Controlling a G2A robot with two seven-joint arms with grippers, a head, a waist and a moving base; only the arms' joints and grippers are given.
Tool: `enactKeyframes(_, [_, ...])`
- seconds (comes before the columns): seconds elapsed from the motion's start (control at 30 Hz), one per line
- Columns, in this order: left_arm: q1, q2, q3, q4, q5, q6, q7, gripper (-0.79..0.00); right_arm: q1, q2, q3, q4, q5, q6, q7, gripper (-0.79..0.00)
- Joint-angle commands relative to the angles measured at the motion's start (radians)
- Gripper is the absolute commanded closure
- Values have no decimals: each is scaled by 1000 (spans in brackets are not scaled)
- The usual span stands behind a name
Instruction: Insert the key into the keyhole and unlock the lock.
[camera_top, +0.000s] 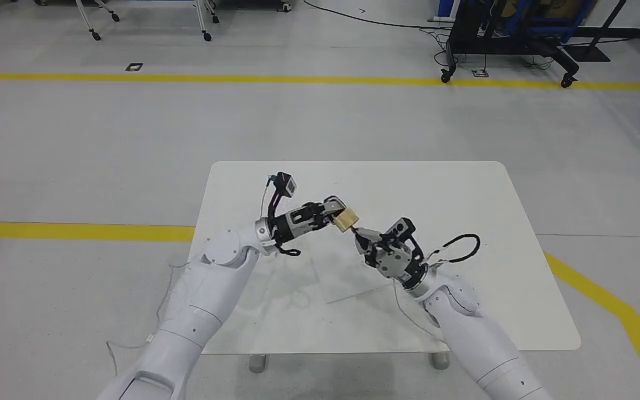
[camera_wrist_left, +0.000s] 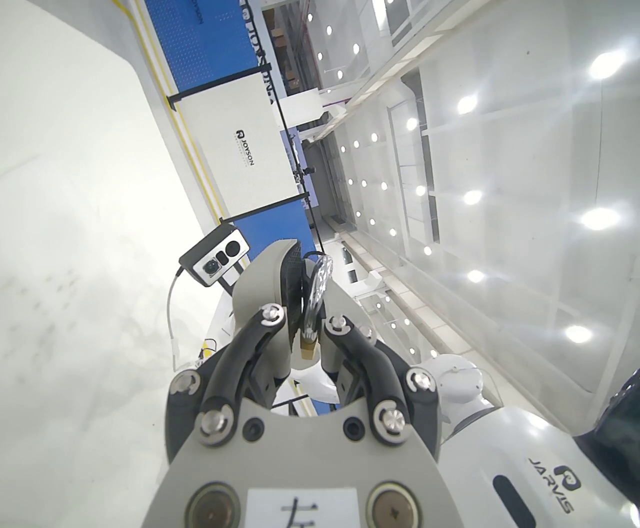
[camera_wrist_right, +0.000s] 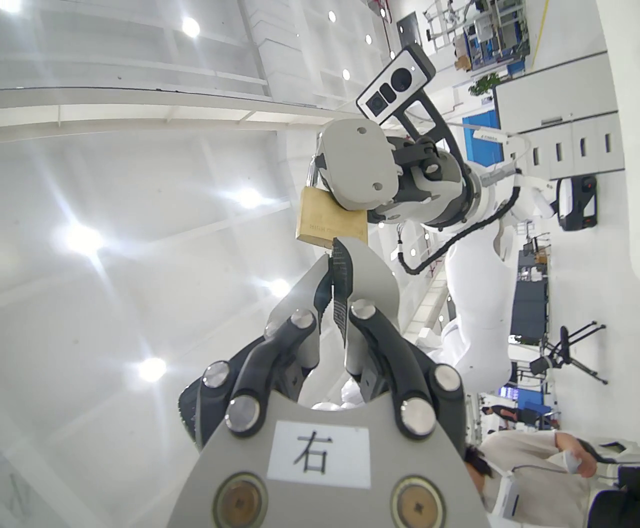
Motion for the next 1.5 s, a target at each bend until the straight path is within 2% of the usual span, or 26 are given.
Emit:
enactKeyframes(0.0, [15, 3, -7, -19, 20, -22, 19, 0, 2, 2, 8, 7, 10, 32, 27, 0])
enactKeyframes(0.2, [34, 9, -13, -51, 52, -21, 52, 0, 7, 3, 17, 24, 26, 95, 77, 0])
enactKeyframes(0.3, [38, 10, -11, -58, 62, -14, 59, 0, 8, 3, 21, 35, 6, 90, 67, 0])
enactKeyframes(0.33, [38, 10, -11, -59, 63, -11, 62, 0, 8, 3, 22, 35, -5, 86, 67, -46])
enactKeyframes(0.37, [38, 11, -11, -58, 69, -7, 68, 0, 8, 4, 24, 35, -20, 77, 68, -225])
enactKeyframes(0.4, [37, 11, -11, -57, 81, 0, 78, 0, 7, 5, 30, 34, -39, 59, 65, -474])
enactKeyframes(0.43, [36, 11, -9, -59, 90, 5, 87, 0, 3, 7, 41, 31, -65, 28, 52, -770])
enactKeyframes(0.57, [29, 12, 7, -61, 145, 43, 113, 0, -50, 21, 123, -18, -176, -119, -35, -785])
enactKeyframes(0.67, [26, 10, 22, -69, 172, 83, 138, 0, -127, 35, 212, -92, -310, -237, -181, -785])
enactKeyframes(1.17, [28, 10, 22, -69, 176, 86, 143, 0, -137, 36, 221, -103, -327, -246, -199, -785])
enactKeyframes(1.23, [23, 12, 43, -80, 289, 152, 191, 0, -140, 36, 222, -106, -329, -242, -202, -785])
enactKeyframes(1.33, [0, 6, 119, -122, 518, 375, 298, 0, -164, 41, 271, -99, -355, -311, -224, -785])
enactKeyframes(1.4, [-18, -5, 174, -133, 564, 478, 282, 0, -195, 43, 303, -103, -360, -367, -226, -785])
enactKeyframes(1.47, [-50, -19, 228, -119, 590, 530, 253, 0, -225, 47, 349, -106, -336, -413, -227, -785])
